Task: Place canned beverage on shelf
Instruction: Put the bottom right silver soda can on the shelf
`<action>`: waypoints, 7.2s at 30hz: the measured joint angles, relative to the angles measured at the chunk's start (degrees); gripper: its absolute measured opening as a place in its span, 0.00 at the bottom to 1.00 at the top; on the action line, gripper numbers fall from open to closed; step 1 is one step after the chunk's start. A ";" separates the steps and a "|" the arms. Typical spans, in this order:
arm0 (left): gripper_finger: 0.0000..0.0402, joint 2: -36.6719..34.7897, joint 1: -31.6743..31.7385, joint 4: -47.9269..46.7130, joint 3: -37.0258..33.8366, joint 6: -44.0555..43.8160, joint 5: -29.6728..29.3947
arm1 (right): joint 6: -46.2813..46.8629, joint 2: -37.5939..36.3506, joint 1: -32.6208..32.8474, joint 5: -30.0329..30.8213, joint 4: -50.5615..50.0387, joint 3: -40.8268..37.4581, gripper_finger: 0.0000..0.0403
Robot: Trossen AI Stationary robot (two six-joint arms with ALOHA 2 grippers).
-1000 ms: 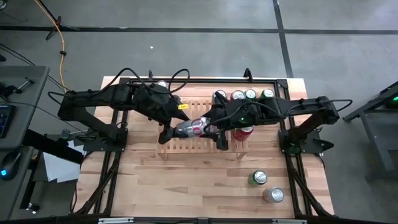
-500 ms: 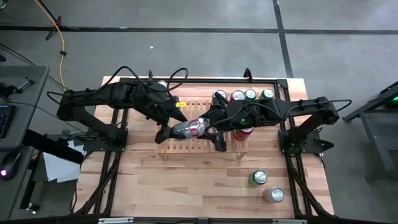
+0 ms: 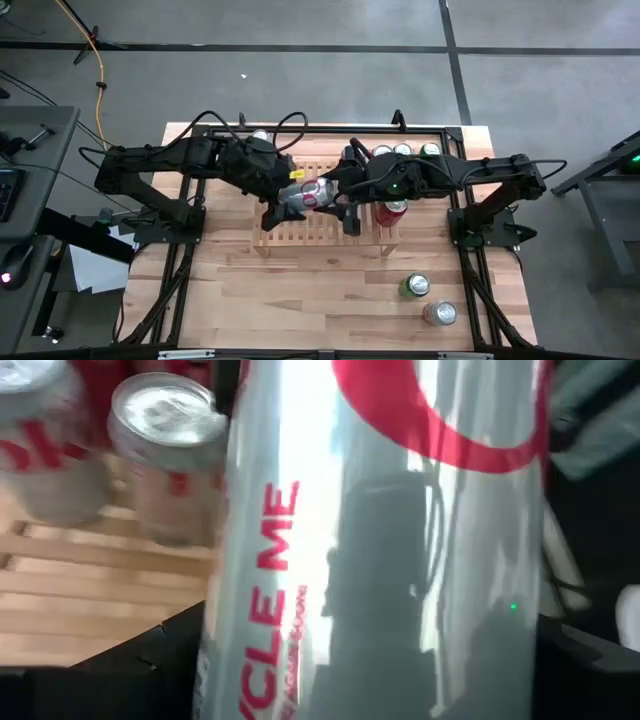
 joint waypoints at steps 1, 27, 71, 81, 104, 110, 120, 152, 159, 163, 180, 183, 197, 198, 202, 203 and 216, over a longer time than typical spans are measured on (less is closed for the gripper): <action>0.83 0.00 0.06 -0.07 0.00 -0.62 -1.09 | 0.06 -0.02 0.02 0.74 0.05 0.00 0.70; 0.81 -0.29 0.10 2.40 0.03 7.71 -2.77 | -2.07 0.11 0.15 -0.73 0.93 -0.07 0.76; 0.69 -12.44 -1.40 66.00 -35.53 4.48 -31.18 | 21.81 -8.17 -8.04 -1.69 38.17 -19.74 0.98; 0.69 -5.04 -1.53 65.99 -28.92 9.34 -39.16 | 21.96 -6.29 -7.58 1.81 36.01 -17.40 0.98; 0.89 -3.18 -2.63 65.19 -26.75 14.52 -39.68 | 23.10 -5.71 -7.51 5.13 36.65 -17.42 0.72; 0.92 -7.50 -2.63 57.22 -26.77 14.72 -37.65 | 19.69 -8.61 -7.50 5.27 36.25 -17.49 0.72; 0.92 -19.34 -2.63 38.55 -26.82 9.57 -46.30 | 15.15 -15.04 -0.38 1.24 24.34 -17.44 0.72; 0.93 -24.86 -2.58 29.37 -26.88 8.58 -53.22 | 53.03 3.14 26.78 57.77 4.59 -17.44 0.72; 0.93 -22.96 -2.61 29.37 -26.88 3.65 -47.21 | 53.06 5.94 24.55 58.22 3.04 -17.40 0.72; 0.93 -19.74 -2.61 29.56 -26.88 3.27 -43.38 | 55.26 6.93 24.22 58.10 -2.14 -17.40 0.72; 0.93 -3.86 -2.59 37.52 -26.93 1.10 -35.97 | 72.70 6.91 24.33 59.25 -20.12 -17.49 0.72; 0.93 -2.18 -2.26 38.17 -26.93 1.12 -36.13 | 72.68 6.89 23.80 59.50 -20.69 -17.51 0.72; 0.93 0.43 -1.26 40.65 -26.91 1.17 -36.22 | 73.59 6.82 23.10 59.63 -21.18 -17.56 0.83; 0.93 0.43 -1.16 40.69 -26.91 1.17 -36.22 | 73.59 6.72 23.10 59.76 -21.15 -17.57 0.84; 0.93 0.43 -0.97 40.65 -26.91 1.17 -36.23 | 73.59 6.67 23.10 59.78 -21.16 -17.57 0.85; 0.93 0.43 -0.95 40.67 -26.91 1.17 -36.23 | 73.59 6.67 23.10 59.78 -21.15 -17.57 0.85; 0.93 0.42 -0.97 40.62 -26.91 2.27 -36.23 | 70.23 6.71 23.10 61.44 -20.97 -14.28 0.86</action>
